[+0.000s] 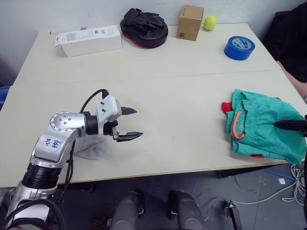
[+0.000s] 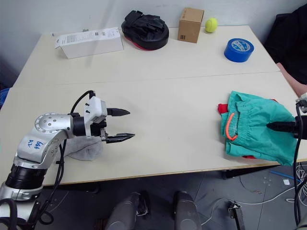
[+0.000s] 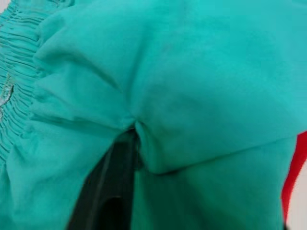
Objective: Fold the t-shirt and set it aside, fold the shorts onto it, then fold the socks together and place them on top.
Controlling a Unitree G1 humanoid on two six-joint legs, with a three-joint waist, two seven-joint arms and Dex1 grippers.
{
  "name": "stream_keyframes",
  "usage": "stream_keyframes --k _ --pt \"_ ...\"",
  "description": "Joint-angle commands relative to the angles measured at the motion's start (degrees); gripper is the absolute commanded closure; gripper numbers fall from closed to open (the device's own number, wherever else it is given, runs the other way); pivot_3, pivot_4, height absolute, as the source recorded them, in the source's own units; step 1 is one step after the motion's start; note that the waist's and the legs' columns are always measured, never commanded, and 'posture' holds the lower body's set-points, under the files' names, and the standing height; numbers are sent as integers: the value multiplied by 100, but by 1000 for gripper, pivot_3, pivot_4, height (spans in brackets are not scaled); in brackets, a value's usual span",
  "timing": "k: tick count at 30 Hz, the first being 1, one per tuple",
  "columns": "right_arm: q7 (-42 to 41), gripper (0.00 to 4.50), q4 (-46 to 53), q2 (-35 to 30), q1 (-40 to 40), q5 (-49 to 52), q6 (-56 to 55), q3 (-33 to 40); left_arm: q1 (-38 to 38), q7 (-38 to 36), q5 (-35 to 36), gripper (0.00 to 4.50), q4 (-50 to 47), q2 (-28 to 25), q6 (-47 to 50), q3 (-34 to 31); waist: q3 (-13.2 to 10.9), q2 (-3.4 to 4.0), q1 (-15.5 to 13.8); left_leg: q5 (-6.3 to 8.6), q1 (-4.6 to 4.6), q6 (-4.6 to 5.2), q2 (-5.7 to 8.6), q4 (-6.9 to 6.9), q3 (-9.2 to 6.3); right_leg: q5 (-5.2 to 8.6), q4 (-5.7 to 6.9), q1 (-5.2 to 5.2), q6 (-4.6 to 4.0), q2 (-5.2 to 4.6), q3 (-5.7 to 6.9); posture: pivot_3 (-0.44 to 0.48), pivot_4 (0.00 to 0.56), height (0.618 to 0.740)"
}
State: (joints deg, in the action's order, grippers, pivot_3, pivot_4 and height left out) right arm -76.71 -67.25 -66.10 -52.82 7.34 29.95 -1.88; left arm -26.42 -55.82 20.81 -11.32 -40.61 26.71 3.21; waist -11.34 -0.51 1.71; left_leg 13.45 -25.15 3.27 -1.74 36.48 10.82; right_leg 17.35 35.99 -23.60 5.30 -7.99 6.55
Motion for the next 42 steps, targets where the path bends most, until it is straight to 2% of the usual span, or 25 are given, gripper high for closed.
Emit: stream_keyframes --k 1,5,9,13,16,20,22,26,29,31,35,39,42 --pt "38 1413 72 -281 -48 -94 -263 216 7 36 32 0 -287 -68 -25 -139 0 1 4 0 0 1 0 0 0 0 0 0 0 1 0 0 150 740" --pt "-4 16 207 -600 -171 -28 -542 472 67 60 44 0 -342 -67 -9 -156 -4 25 -13 -6 -1 10 2 0 0 0 1 0 1 1 0 0 150 740" --pt "-260 16 419 -833 -422 193 -647 830 93 74 43 0 -353 -70 -12 -166 -3 29 0 -5 1 11 0 2 0 -1 1 1 2 4 -2 0 150 740" --pt "-747 16 1028 -610 -570 686 -489 1231 90 136 36 0 -325 -58 -4 -190 -3 29 45 3 7 -4 -5 4 1 -1 1 4 1 9 -5 0 150 740" --pt "-1141 16 2615 -85 81 1337 -101 1376 154 224 39 0 -372 -92 73 -255 0 26 61 -2 9 4 -11 4 1 -1 3 5 1 16 -8 0 150 740" --pt "-797 16 5269 787 962 2294 620 1459 397 436 116 0 -582 -188 297 -552 -1 26 30 -8 9 20 -19 29 -2 -2 49 0 3 17 -9 0 150 740" --pt "-578 16 6238 1217 1173 2624 822 1354 620 592 159 0 -776 -248 458 -781 -3 29 -6 0 3 18 -30 53 -9 -1 75 -7 2 20 -8 0 150 740" --pt "-297 16 7370 1863 1361 2930 863 951 1350 967 235 0 -1352 -384 809 -1436 -2 27 -37 11 0 23 -27 60 -23 0 75 -2 0 14 0 0 150 740" --pt "-308 16 7926 2140 1586 2984 638 652 2445 1210 244 0 -1992 -454 1129 -2481 5 13 -13 41 0 -3 -21 59 -31 -1 59 7 1 1 5 0 150 740" --pt "-278 16 8045 2254 1645 2988 549 540 3156 1311 69 0 -2266 -429 1116 -3048 5 10 -5 50 0 -3 -17 55 -31 -1 52 6 2 -5 6 0 150 740" --pt "-234 16 7984 2478 1617 2990 453 337 4695 1467 -383 0 -2786 -61 750 -4124 5 8 2 52 1 -4 -12 53 -31 -1 47 2 2 -12 8 0 150 740" --pt "-283 16 8024 2555 1682 2917 275 153 5774 1468 -939 0 -2982 315 -217 -4320 7 5 -27 58 2 -4 -14 40 -31 4 2 2 -7 -12 12 0 150 740" --pt "-236 16 8111 2581 1776 2924 215 72 5755 1717 -1375 0 -2812 329 -723 -4011 12 -2 -60 68 1 13 -10 35 -31 4 -14 -6 -7 -15 13 0 150 740"
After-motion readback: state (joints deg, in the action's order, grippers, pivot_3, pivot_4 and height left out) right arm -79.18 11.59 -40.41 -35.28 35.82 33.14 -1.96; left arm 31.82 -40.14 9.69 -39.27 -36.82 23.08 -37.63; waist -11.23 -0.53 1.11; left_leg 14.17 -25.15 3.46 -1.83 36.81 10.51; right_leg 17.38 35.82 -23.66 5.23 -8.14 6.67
